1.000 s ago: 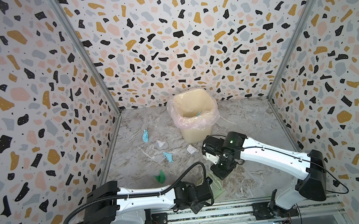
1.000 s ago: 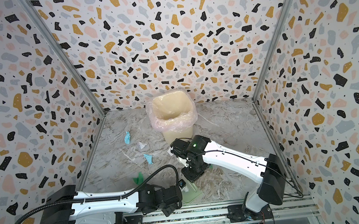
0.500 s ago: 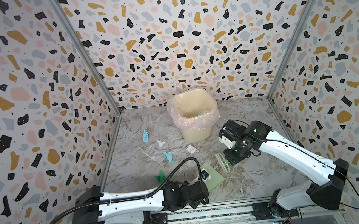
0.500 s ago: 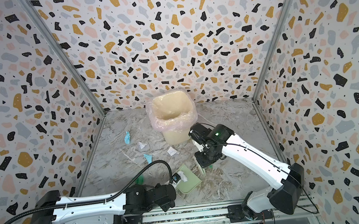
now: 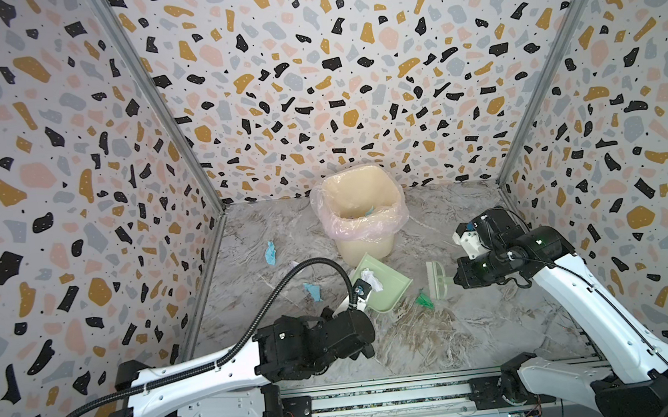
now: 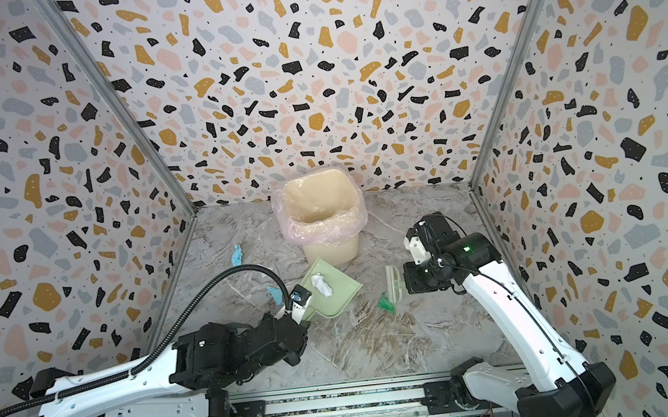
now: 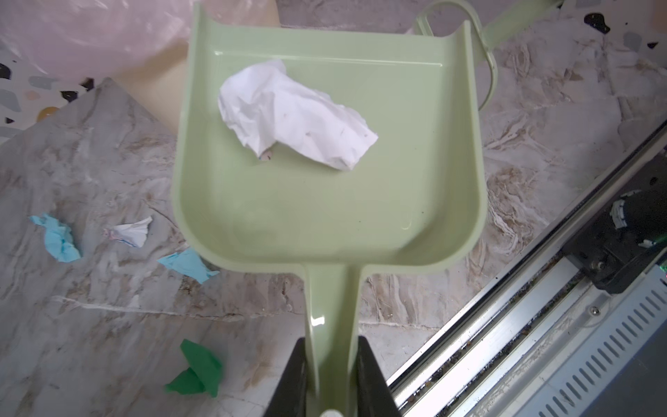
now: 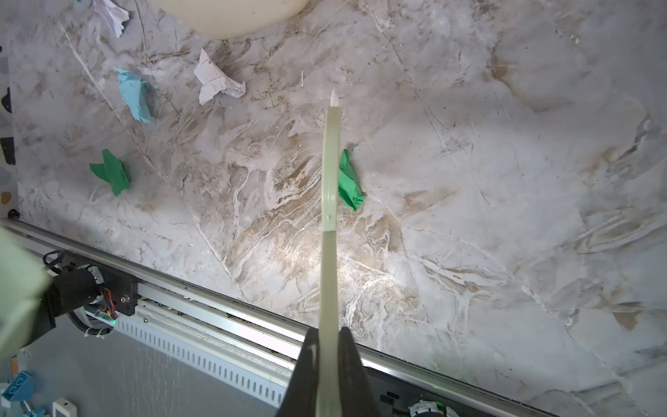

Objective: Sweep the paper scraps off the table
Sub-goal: 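Lift the loaded dustpan toward the bin with the left gripper while the right withdraws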

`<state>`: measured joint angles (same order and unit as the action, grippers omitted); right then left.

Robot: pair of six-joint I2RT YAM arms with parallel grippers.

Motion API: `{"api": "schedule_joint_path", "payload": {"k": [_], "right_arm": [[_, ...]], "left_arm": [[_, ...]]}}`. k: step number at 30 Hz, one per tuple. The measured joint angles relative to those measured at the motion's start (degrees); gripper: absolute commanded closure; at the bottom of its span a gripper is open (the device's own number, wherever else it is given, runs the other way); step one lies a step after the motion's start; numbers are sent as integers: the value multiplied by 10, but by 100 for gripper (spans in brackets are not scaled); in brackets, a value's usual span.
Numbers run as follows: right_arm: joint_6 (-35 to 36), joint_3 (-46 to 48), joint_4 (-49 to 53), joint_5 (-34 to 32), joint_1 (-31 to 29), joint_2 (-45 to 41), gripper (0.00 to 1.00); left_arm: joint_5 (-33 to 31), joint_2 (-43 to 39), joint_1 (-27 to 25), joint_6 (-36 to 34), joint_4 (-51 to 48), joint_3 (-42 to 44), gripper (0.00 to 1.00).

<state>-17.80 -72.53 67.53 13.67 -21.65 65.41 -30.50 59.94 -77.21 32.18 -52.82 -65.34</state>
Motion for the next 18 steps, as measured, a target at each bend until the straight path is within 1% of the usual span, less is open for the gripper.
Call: {"api": "schedule_joint_path", "payload": {"k": [4,8,11,14,18], "right_arm": [[18,5,-8,24,26,0,100],[35,5,-17,41,47,-1,100],[44,5,-16,49,58,-1,100],[54,5,-16,53,67,-1,100],[64,5,-17,63,82,-2,100]], "left_arm": [[-23,6,17,0,-56,-75,100],[-36,16,35,0,-103,-132,100],[-41,33,62,-3,-138,-178,100],[-37,56,114,-24,-166,-226,100],[-15,80,215,-83,-177,-273,100]]}}
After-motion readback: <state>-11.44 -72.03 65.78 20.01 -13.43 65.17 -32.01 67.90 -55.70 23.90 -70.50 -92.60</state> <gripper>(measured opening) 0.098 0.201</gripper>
